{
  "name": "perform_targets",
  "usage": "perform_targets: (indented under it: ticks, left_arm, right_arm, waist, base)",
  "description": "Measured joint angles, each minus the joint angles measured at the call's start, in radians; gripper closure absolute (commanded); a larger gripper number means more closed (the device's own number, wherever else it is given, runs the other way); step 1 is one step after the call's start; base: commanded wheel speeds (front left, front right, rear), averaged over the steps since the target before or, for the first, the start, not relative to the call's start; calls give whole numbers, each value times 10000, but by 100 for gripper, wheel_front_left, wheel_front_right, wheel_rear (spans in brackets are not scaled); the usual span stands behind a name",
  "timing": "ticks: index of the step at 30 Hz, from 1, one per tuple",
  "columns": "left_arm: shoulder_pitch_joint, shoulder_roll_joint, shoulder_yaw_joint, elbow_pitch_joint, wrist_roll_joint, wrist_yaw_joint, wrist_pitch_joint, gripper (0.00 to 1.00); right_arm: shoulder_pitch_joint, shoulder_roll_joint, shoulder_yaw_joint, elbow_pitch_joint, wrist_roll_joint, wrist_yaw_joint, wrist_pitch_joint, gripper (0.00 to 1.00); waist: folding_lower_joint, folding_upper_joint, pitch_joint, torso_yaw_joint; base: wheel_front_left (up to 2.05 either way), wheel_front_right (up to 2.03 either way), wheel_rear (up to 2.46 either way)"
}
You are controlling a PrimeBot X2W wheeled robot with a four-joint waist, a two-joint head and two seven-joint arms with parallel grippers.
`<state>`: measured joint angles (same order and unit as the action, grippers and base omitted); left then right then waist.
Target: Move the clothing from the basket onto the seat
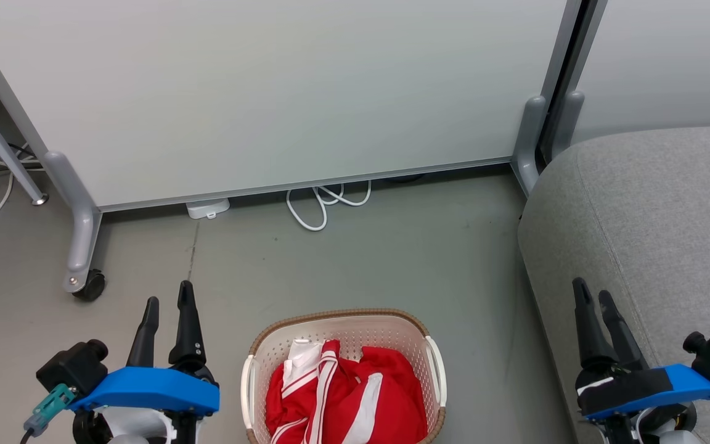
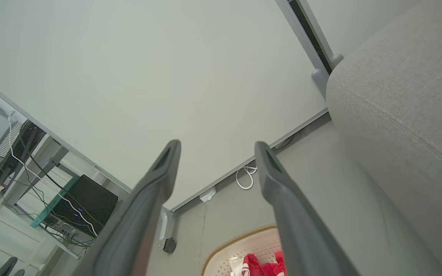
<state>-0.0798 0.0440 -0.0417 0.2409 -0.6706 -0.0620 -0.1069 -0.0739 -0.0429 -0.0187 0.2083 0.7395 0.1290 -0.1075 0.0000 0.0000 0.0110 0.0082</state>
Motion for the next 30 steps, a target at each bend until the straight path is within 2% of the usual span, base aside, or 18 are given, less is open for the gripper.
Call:
perform_targets:
  ticks: [21,30]
  left_arm:
    - [0,38,-431,21,2349,82,-548,0]
    - [-3,54,-627,52,3170,-176,-775,0]
  right_arm:
    - [7,-12,230,-38,-2243,2,-543,0]
    - [7,-19,326,-63,-3064,2,-767,0]
  waist:
    - [0,0,5,42]
    - [0,0,9,50]
  base:
    - [0,0,0]
    - [0,0,0]
